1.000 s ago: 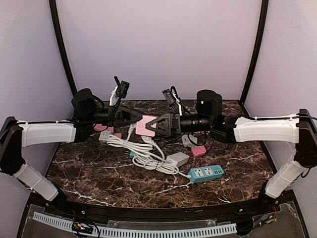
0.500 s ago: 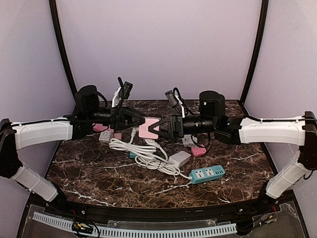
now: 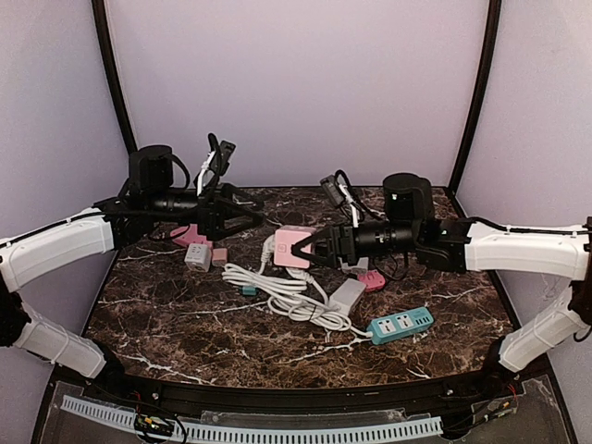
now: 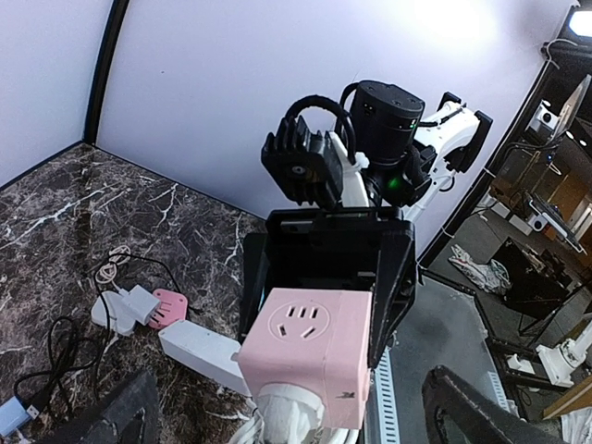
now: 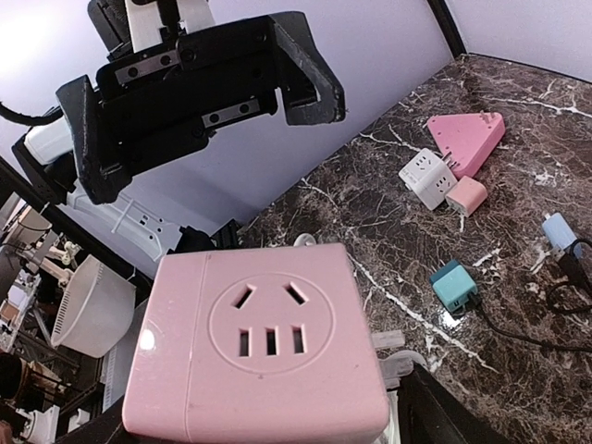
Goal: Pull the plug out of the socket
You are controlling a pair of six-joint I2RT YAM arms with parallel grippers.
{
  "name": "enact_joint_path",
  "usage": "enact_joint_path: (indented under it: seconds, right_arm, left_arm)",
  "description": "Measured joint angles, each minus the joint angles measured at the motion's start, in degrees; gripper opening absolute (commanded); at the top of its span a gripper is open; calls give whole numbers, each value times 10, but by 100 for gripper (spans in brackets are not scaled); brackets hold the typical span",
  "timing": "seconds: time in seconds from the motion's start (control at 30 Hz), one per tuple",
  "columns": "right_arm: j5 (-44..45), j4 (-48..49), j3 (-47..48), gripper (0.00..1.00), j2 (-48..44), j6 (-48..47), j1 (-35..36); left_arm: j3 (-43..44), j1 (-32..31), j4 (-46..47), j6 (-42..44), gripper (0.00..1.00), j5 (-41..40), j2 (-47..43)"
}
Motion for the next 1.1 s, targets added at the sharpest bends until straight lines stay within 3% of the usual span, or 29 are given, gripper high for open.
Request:
enact_joint_path:
  seconds: [0.2,0.33,0.5,0.63,0.73,0.87,0.97,1.1]
  right_arm:
    - [-20,-1,3,0,-21,-19,-2]
    - [-43,18,21,0,-40,-35,-4]
    - [-31,26,31,3,-47,-42,-4]
    - [5,10,29,21,-44,-41,-4]
    - [27,-7,13,42,-43,-43,3]
    - [65,-38,-27,63,-46,-63,39]
    - [88,-63,-56,68,-46,-76,80]
    - [96,-71,-61,68,-27,-75,123]
  left_arm:
    - [22,-2,-115,75,96,15,0]
    - [22,-11,-175,108,83,21,2]
    - [24,-23,-211,129,87,17,16]
    - [25,-24,-236,139,89,-40,16]
    - [16,-24,-238,137,92,-78,7]
    - [-47,-23,-229,106,93,-136,-43]
    - [-78,-23,-230,76,95,-170,-67]
    - [-103,-15,-224,32,97,-210,-87]
